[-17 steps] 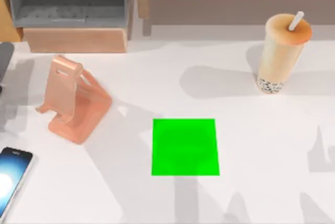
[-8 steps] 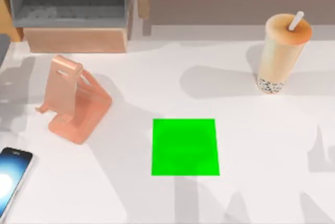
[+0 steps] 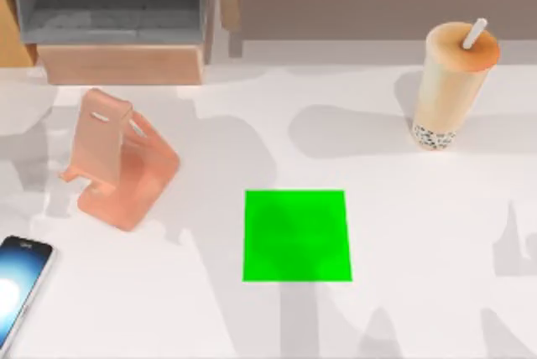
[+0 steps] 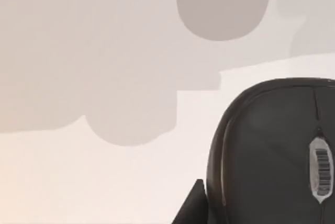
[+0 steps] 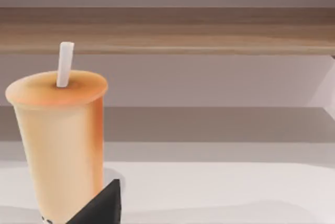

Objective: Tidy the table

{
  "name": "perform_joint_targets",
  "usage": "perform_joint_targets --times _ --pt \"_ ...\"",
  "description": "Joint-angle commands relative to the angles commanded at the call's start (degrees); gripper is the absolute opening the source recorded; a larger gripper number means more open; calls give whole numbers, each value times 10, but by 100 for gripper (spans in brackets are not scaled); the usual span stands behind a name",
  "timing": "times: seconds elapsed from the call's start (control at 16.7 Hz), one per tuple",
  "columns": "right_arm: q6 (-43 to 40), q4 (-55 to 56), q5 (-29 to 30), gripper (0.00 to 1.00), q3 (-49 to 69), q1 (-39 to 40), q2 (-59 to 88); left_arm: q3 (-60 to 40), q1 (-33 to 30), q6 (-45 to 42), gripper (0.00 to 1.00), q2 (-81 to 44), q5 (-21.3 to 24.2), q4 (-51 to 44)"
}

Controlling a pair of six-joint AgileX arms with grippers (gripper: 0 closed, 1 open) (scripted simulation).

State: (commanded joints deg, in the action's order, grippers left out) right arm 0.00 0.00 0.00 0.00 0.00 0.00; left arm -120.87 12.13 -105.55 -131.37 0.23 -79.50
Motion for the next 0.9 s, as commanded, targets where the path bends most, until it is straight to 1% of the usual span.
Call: perform_joint_targets --times 0.3,0.48,0.66,0.78,0.9 --pt "0 0 0 100 0 0 0 0 -2 5 0 2 1 2" --pt "0 0 0 100 0 0 0 -8 -32 57 0 29 14 6" --pt "0 0 0 100 0 0 0 -18 -89 162 0 62 32 14" --pt "0 0 0 100 0 0 0 -23 -137 263 0 79 44 23" --pt "0 0 0 100 0 0 0 -24 -191 385 0 88 54 36"
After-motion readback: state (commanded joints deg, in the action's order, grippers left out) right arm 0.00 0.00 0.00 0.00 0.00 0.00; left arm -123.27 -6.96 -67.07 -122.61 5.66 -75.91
